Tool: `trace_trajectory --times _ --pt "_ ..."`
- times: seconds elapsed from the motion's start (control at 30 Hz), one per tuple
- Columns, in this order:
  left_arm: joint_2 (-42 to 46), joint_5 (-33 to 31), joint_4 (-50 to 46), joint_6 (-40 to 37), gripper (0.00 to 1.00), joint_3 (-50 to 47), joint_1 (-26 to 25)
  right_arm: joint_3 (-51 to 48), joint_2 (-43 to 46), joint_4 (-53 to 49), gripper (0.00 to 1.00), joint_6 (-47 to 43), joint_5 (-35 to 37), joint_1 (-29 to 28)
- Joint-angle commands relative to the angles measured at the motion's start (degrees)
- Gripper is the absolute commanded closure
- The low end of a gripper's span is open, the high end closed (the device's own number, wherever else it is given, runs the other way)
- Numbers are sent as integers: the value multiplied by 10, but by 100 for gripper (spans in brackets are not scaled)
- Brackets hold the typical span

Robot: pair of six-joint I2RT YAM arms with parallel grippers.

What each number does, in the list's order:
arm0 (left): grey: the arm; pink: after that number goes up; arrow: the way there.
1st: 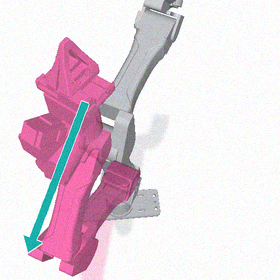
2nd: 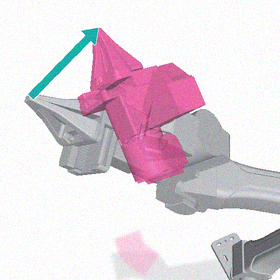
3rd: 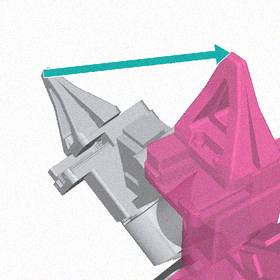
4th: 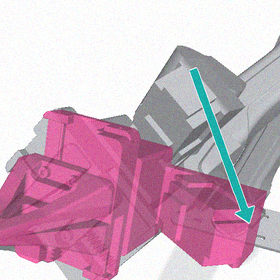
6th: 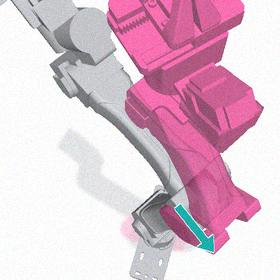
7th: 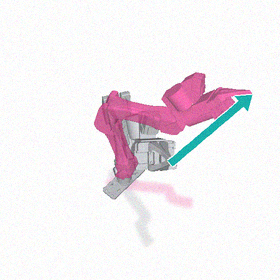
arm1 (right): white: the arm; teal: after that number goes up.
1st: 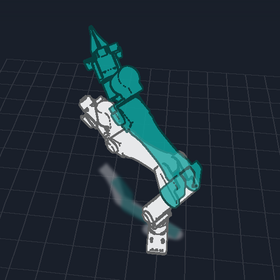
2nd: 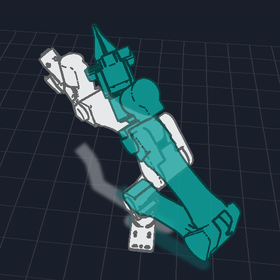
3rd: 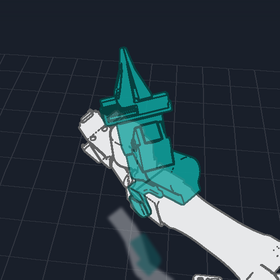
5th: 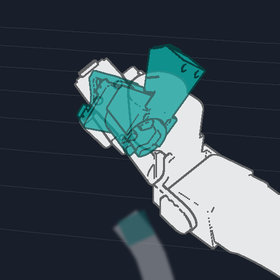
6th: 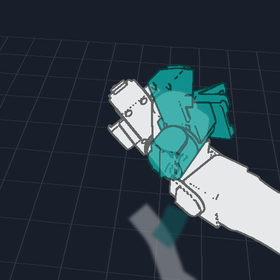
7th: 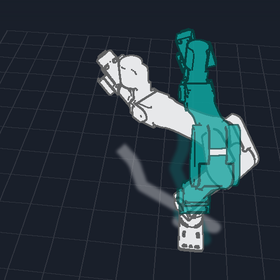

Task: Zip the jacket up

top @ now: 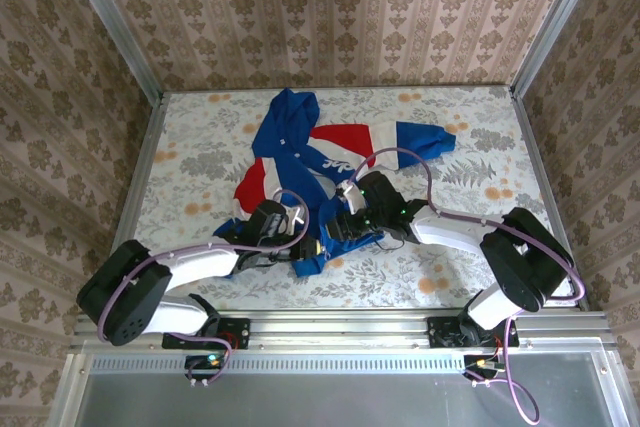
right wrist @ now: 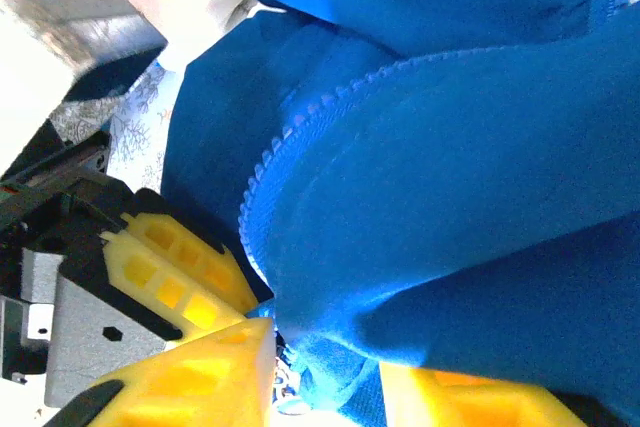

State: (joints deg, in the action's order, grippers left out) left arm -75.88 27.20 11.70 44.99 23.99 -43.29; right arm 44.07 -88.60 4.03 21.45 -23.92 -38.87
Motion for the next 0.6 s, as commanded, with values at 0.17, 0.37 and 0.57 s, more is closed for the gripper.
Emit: trace_trajectory --times 0.17,0.37,0.57 --pt "-5 31 -32 -2 100 28 20 -13 68 -30 50 -9 48 1" --pt "-5 36 -40 -7 100 34 23 -39 133 -67 50 -7 86 -18" --pt "-4 43 -48 -10 100 45 23 -68 144 -63 65 7 104 -71"
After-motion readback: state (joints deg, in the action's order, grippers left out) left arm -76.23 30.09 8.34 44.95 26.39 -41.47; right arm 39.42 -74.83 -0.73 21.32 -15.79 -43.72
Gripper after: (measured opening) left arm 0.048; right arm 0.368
